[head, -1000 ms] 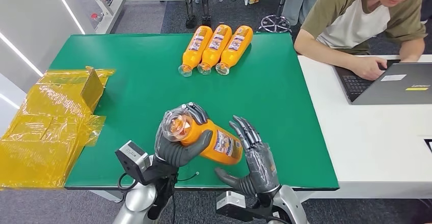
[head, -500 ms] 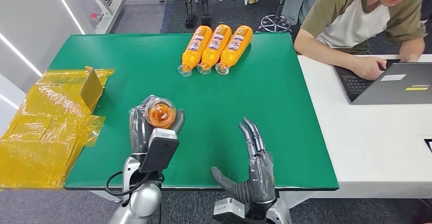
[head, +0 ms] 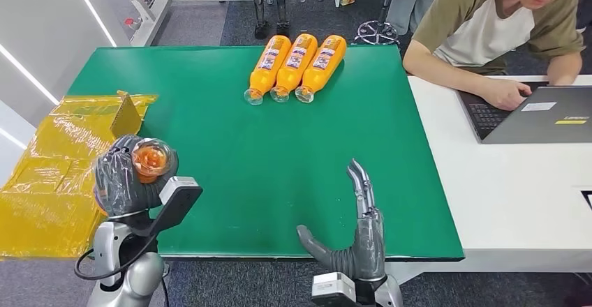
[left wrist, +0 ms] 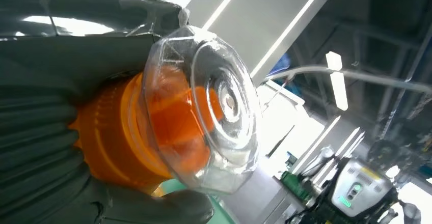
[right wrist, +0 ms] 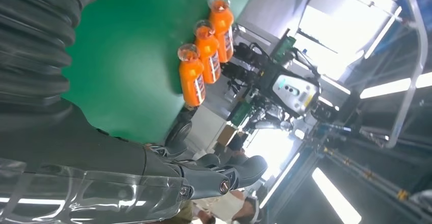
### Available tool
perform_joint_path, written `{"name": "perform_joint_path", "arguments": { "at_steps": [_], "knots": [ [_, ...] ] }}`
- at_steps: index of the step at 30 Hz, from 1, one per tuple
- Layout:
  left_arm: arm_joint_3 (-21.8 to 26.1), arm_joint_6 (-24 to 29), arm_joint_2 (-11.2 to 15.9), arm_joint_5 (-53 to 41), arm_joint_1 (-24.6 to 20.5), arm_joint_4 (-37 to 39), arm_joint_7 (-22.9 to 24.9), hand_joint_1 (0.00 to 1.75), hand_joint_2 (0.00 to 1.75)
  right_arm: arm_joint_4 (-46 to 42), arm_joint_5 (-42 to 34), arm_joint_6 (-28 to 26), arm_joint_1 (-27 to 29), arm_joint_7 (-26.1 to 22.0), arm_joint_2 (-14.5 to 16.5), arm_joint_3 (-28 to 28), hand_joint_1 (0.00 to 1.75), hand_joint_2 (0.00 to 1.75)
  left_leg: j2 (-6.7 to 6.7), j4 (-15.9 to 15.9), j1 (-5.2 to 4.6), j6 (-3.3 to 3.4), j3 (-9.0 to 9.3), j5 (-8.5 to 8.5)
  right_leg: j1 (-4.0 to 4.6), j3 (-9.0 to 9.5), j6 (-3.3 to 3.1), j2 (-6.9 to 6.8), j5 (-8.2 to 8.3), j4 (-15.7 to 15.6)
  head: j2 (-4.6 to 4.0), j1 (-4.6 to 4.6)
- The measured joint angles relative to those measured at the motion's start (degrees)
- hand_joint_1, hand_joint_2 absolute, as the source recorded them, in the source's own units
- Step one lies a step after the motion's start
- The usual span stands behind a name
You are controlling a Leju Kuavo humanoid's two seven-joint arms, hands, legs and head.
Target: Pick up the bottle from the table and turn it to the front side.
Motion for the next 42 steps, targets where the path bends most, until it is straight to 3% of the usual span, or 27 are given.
{"name": "perform_joint_path", "arguments": {
  "at_steps": [4, 11, 20, 32, 34, 38, 42],
  "knots": [
    [-0.16, 1.14, 2.43, -1.52, -5.71, 7.04, -2.88, 1.75, 1.75, 0.05, -2.78, -1.08, -0.02, -1.13, 0.21, -0.52, 0.0, 1.75, 0.03, 0.0, 0.0, -0.05, 0.03, 0.05, 0.0, 0.01, -0.06, 0.02, 0.06, 0.01, 0.0, -0.01],
    [-1.73, 3.71, 4.69, -7.67, -17.25, 27.25, -5.14, 1.75, 1.75, 0.19, -4.65, -1.12, -0.07, -2.36, 0.24, -1.71, 0.0, 1.75, 0.11, 0.01, 0.0, -0.12, 0.07, 0.11, 0.0, 0.0, -0.14, 0.12, 0.16, 0.03, 0.0, 0.0],
    [-4.31, -6.47, 6.5, -14.72, -26.9, 45.7, 0.76, 1.75, 1.75, 0.19, -4.51, -1.58, -0.51, -2.93, 1.15, -2.44, 0.0, 1.75, 0.15, -0.02, 0.02, -0.14, 0.06, 0.11, 0.0, -0.05, -0.16, 0.19, 0.15, 0.05, 0.0, 0.0],
    [-5.02, -10.41, 9.8, -16.97, -27.88, 53.24, 3.02, 1.75, 1.75, 0.19, -4.56, -1.02, -0.41, -2.93, 1.53, -2.54, 0.0, 1.75, 0.21, -0.06, 0.02, -0.16, 0.02, 0.1, 0.0, -0.09, -0.18, 0.23, 0.13, 0.06, 0.0, 0.01],
    [-5.31, -11.32, 10.49, -17.3, -27.6, 53.69, 0.78, 1.75, 1.75, 0.19, -4.77, -0.45, -0.44, -2.98, 1.53, -2.54, 0.0, 1.75, 0.22, -0.06, 0.02, -0.17, 0.02, 0.09, 0.0, -0.09, -0.18, 0.24, 0.13, 0.06, 0.0, 0.01],
    [-6.26, -15.66, 12.16, -17.65, -26.93, 54.71, -9.11, 1.75, 1.75, 0.32, -5.63, 0.41, -0.65, -3.47, 1.53, -2.54, 0.0, 1.75, 0.22, -0.06, 0.02, -0.17, 0.02, 0.1, 0.0, -0.1, -0.19, 0.23, 0.12, 0.05, 0.0, 0.01],
    [-6.72, -18.04, 12.57, -16.77, -26.44, 55.71, -11.35, 1.75, 1.75, 0.45, -5.15, 1.19, -0.78, -3.53, 1.63, -2.54, 0.0, 1.75, 0.22, -0.06, 0.02, -0.17, 0.01, 0.1, 0.0, -0.11, -0.19, 0.23, 0.12, 0.06, 0.0, 0.01]
  ]
}}
